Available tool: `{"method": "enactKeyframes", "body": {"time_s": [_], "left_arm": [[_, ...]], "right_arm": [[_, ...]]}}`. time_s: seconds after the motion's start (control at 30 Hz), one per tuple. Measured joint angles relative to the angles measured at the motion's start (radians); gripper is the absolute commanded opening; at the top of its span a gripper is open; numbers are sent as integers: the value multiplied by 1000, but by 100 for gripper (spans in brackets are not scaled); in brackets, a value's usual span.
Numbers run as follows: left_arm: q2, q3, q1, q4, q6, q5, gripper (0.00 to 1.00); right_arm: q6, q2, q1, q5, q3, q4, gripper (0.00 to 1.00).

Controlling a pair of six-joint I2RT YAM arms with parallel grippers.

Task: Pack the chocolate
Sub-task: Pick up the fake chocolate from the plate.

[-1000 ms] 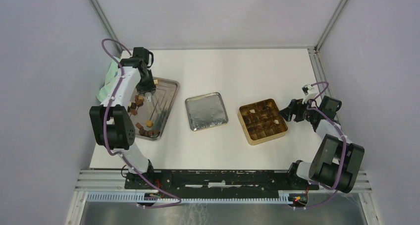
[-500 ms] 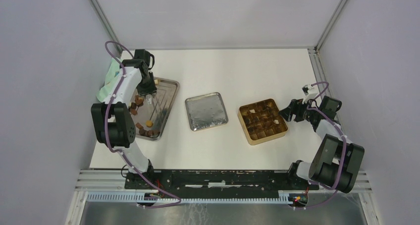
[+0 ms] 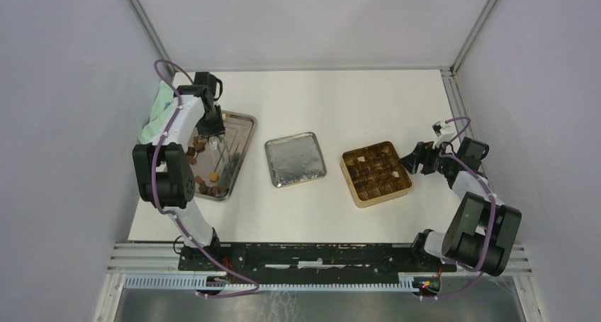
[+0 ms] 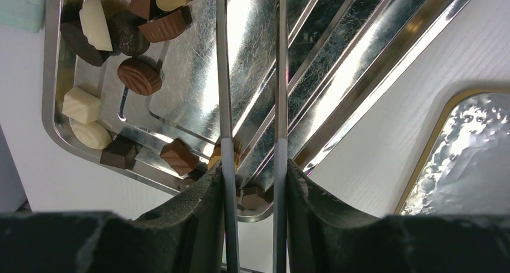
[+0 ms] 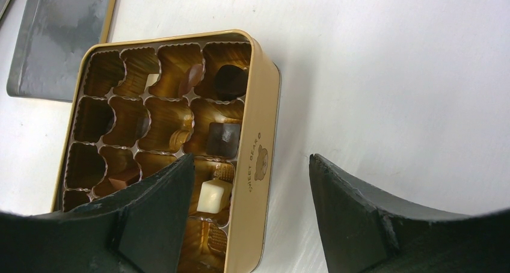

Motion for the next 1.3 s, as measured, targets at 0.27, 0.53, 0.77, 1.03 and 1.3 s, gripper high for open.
{"method": "enactKeyframes", "body": {"time_s": [0.27,0.53,0.77,1.03,1.3], "left_arm": [[26,4,0,1,1,1,43],[41,16,0,0,1,1,26],[41,19,0,1,1,2,2],[-20,-19,0,-1,0,24,2],[-185,-99,0,-6,-2,108,2]], "right_arm": [[0,0,0,0,0,0,75],[0,0,0,0,0,0,75],[0,0,0,0,0,0,75],[0,0,0,0,0,0,75],[0,0,0,0,0,0,75]]}}
